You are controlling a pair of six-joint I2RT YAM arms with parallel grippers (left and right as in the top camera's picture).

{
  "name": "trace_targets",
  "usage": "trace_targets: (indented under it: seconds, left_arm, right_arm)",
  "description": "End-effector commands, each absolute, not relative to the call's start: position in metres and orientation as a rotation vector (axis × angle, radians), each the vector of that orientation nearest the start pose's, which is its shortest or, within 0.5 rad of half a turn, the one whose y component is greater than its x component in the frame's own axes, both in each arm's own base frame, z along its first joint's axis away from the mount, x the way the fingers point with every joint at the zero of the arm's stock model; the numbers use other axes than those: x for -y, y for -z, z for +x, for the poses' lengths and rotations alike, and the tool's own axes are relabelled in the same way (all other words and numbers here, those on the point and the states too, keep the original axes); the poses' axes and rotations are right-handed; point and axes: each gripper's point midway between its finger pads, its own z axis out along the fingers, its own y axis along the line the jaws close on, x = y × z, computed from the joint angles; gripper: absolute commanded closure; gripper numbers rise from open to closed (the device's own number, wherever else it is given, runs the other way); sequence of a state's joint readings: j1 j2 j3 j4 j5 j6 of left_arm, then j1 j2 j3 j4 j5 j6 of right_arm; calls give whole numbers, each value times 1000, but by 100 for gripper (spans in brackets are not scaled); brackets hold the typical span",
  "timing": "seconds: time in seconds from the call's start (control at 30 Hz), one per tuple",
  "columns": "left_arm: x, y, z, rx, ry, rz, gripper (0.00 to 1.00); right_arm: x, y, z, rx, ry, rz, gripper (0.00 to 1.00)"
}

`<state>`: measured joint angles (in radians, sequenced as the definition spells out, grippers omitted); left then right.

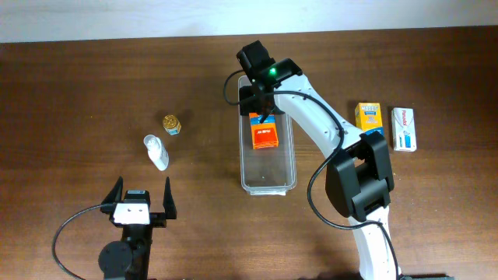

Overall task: Pack container
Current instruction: 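Open the right gripper and move it to the yellow WOODS' box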

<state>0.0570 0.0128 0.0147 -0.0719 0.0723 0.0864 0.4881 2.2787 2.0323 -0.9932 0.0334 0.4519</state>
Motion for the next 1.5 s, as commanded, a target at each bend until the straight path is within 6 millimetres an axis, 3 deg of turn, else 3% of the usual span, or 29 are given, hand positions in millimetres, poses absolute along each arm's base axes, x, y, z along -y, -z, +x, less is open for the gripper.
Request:
trace_targets:
  seconds: [0.0, 0.13, 0.23, 0.33, 0.47, 0.63, 0.7, 0.77, 0.9, 1.0, 1.47]
  left_arm:
    - [0, -159, 246, -1638, -50, 94, 1]
    - [0, -159, 246, -1638, -50, 94, 0]
    - [0, -159, 246, -1638, -50, 94, 1]
    - [0, -159, 246, -1638, -50, 94, 1]
    - [0, -159, 246, -1638, -50, 94, 1]
    - [0, -159, 246, -1638, -50, 94, 1]
    - [0, -159, 246, -1638, -50, 94, 1]
    - [0, -159, 246, -1638, -50, 94, 1]
    - [0, -159, 246, -1638, -50, 94, 1]
    - [0, -159, 246, -1638, -50, 94, 1]
    - [0, -159, 246, -1638, -50, 94, 1]
  right_arm:
    - [-235, -96, 470, -2799, -176, -36, 33]
    - [-230, -111, 476, -2764, -179, -109, 38]
    - [-227, -142, 479, -2712, -186, -141, 44]
    - [-212, -185, 482, -2650, -172, -144, 46]
    - [-156, -235, 480, -2604, -1, -41, 46]
    - [-64, -259, 459, -2685, 166, 69, 40]
    - [-30, -255, 447, -2747, 211, 121, 37]
    - [-8, -249, 435, -2820, 204, 131, 36]
    - [13, -235, 424, -2908, 101, 87, 30]
    - [28, -222, 422, -2951, 116, 52, 23]
    - [32, -115, 429, -3077, 31, -143, 18]
